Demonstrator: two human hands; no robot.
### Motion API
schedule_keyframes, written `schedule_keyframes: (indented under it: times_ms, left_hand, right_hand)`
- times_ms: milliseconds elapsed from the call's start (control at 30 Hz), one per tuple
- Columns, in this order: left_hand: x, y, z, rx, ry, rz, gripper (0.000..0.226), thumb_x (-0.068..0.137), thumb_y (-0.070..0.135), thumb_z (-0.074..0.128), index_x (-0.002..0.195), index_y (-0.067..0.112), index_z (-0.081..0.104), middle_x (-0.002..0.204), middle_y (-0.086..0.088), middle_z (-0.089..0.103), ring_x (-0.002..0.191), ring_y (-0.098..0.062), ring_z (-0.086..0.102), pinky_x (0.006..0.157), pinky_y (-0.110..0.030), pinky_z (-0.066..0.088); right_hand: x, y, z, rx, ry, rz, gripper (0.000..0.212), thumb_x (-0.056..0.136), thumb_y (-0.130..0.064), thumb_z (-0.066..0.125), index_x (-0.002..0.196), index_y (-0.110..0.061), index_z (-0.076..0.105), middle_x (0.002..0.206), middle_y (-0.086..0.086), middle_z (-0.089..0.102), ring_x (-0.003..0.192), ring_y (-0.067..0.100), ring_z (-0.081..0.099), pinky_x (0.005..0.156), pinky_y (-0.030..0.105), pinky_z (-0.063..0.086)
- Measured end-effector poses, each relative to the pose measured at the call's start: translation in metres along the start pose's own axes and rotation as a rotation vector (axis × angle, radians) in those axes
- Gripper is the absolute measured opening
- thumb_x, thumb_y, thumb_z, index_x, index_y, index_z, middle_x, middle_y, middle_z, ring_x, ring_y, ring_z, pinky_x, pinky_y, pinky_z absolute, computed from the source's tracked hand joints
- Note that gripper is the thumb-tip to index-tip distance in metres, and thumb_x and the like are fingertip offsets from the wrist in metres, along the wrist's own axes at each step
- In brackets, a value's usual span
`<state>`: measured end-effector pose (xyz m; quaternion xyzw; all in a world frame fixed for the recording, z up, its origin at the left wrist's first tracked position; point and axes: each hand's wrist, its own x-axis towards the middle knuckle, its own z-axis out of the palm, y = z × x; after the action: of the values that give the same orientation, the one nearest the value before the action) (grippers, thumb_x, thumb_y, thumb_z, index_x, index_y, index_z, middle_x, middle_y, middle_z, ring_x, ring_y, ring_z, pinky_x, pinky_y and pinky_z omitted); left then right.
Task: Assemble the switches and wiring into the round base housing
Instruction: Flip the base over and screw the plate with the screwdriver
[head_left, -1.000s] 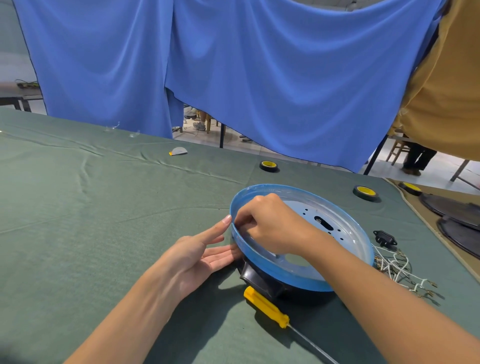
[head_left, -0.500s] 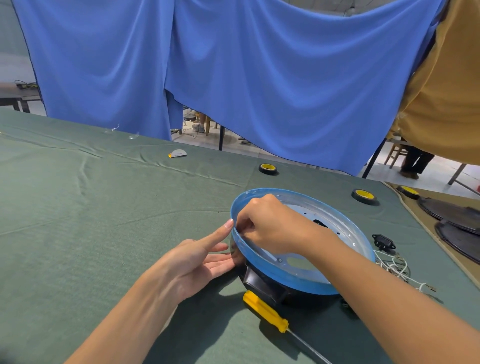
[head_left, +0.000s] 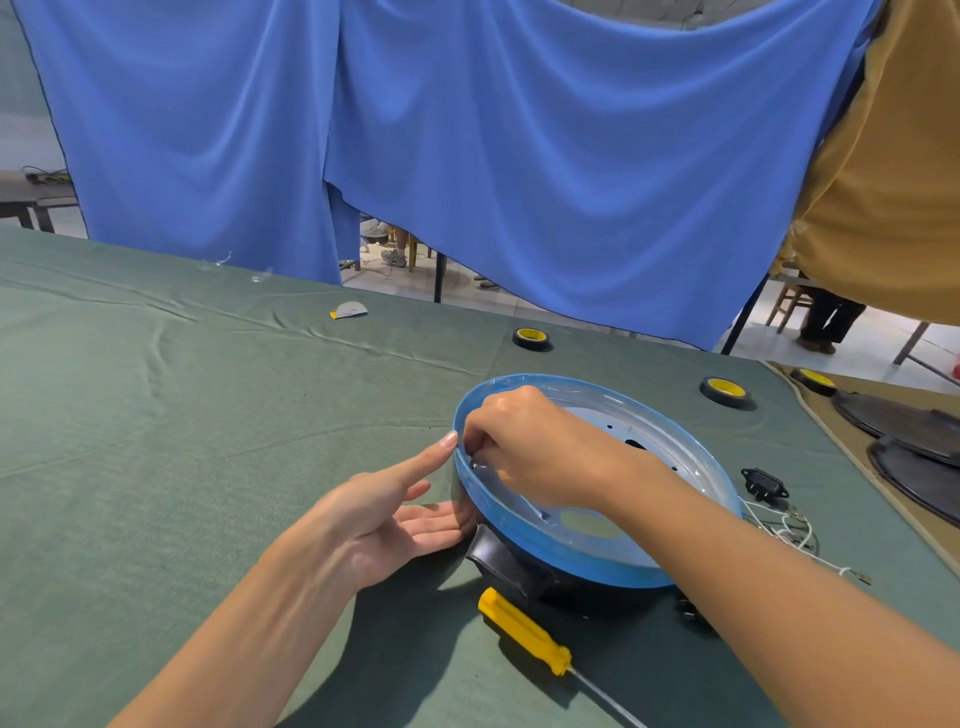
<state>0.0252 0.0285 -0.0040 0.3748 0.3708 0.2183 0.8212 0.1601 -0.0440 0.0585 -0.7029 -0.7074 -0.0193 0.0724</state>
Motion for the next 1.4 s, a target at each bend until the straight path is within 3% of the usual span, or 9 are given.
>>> schedule_keyframes:
  times_ms: [100, 333, 500, 667, 800, 967, 1067, 1267, 1400]
  left_hand:
    - [0.005, 0.006, 0.002, -0.004, 0.008, 0.013, 0.108, 0.031, 0.024, 0.092, 0.123, 0.004, 0.038, 0.083, -0.035, 0.069, 0.076, -0.043, 0.072, 0.065, -0.048, 0.057]
    - [0.025, 0.019, 0.006, -0.051, 0.014, 0.016, 0.115, 0.027, 0.025, 0.094, 0.126, 0.008, 0.039, 0.112, -0.033, 0.057, 0.084, -0.042, 0.071, 0.077, -0.050, 0.057]
    - [0.032, 0.021, 0.007, -0.010, 0.020, 0.021, 0.100, 0.031, 0.034, 0.093, 0.115, 0.007, 0.045, 0.104, -0.028, 0.062, 0.068, -0.035, 0.072, 0.058, -0.043, 0.059]
    - [0.035, 0.018, 0.005, 0.078, 0.019, 0.076, 0.091, 0.032, 0.038, 0.091, 0.105, 0.005, 0.046, 0.099, -0.030, 0.066, 0.075, -0.036, 0.073, 0.063, -0.046, 0.060]
    - [0.035, 0.019, 0.004, 0.063, 0.014, 0.098, 0.088, 0.031, 0.033, 0.091, 0.100, 0.004, 0.045, 0.080, -0.029, 0.071, 0.075, -0.038, 0.073, 0.061, -0.047, 0.060]
    - [0.035, 0.018, 0.003, 0.036, 0.013, 0.084, 0.088, 0.029, 0.029, 0.091, 0.098, 0.005, 0.043, 0.076, -0.030, 0.068, 0.076, -0.039, 0.073, 0.077, -0.049, 0.058]
    - [0.034, 0.018, 0.004, 0.024, 0.004, 0.071, 0.086, 0.030, 0.029, 0.091, 0.099, 0.005, 0.044, 0.073, -0.029, 0.068, 0.071, -0.036, 0.073, 0.068, -0.044, 0.060]
    - [0.032, 0.017, 0.007, 0.017, 0.016, 0.065, 0.085, 0.035, 0.031, 0.091, 0.100, 0.006, 0.043, 0.094, -0.030, 0.065, 0.067, -0.035, 0.072, 0.061, -0.044, 0.060]
    - [0.031, 0.016, 0.007, 0.020, 0.009, 0.067, 0.085, 0.034, 0.031, 0.091, 0.100, 0.008, 0.043, 0.095, -0.029, 0.066, 0.069, -0.035, 0.073, 0.061, -0.044, 0.060]
  right_hand:
    - [0.006, 0.003, -0.001, -0.002, 0.014, -0.001, 0.019, 0.092, -0.003, 0.053, 0.094, -0.010, 0.070, 0.094, 0.001, 0.066, 0.087, 0.017, 0.059, 0.079, 0.037, 0.053]
    - [0.022, 0.015, -0.007, 0.014, 0.036, 0.014, 0.021, 0.091, -0.002, 0.054, 0.097, -0.014, 0.070, 0.099, 0.000, 0.066, 0.092, 0.016, 0.058, 0.081, 0.031, 0.051]
    - [0.030, 0.025, -0.014, 0.005, 0.038, 0.014, 0.019, 0.092, -0.004, 0.054, 0.098, -0.013, 0.069, 0.099, 0.000, 0.066, 0.093, 0.015, 0.058, 0.077, 0.024, 0.046]
    - [0.035, 0.023, -0.016, -0.020, -0.019, -0.017, 0.017, 0.094, -0.008, 0.053, 0.098, -0.012, 0.070, 0.095, 0.002, 0.064, 0.089, 0.015, 0.055, 0.078, 0.032, 0.050]
    - [0.038, 0.021, -0.018, -0.054, -0.054, -0.025, 0.017, 0.094, -0.011, 0.054, 0.100, -0.013, 0.070, 0.097, 0.004, 0.065, 0.092, 0.018, 0.057, 0.082, 0.038, 0.050]
    - [0.041, 0.020, -0.020, -0.048, -0.084, -0.028, 0.017, 0.095, -0.010, 0.056, 0.103, -0.014, 0.070, 0.101, 0.003, 0.065, 0.096, 0.018, 0.057, 0.085, 0.039, 0.050]
    - [0.041, 0.020, -0.021, -0.049, -0.095, -0.032, 0.017, 0.094, -0.010, 0.056, 0.103, -0.013, 0.071, 0.101, 0.003, 0.066, 0.095, 0.019, 0.058, 0.084, 0.039, 0.051]
    - [0.040, 0.022, -0.022, -0.033, -0.087, -0.030, 0.016, 0.094, -0.011, 0.057, 0.101, -0.013, 0.071, 0.098, 0.001, 0.066, 0.091, 0.017, 0.058, 0.082, 0.039, 0.052]
    - [0.039, 0.023, -0.022, -0.026, -0.089, -0.017, 0.017, 0.094, -0.011, 0.056, 0.102, -0.013, 0.072, 0.097, 0.002, 0.066, 0.089, 0.017, 0.059, 0.080, 0.040, 0.053]
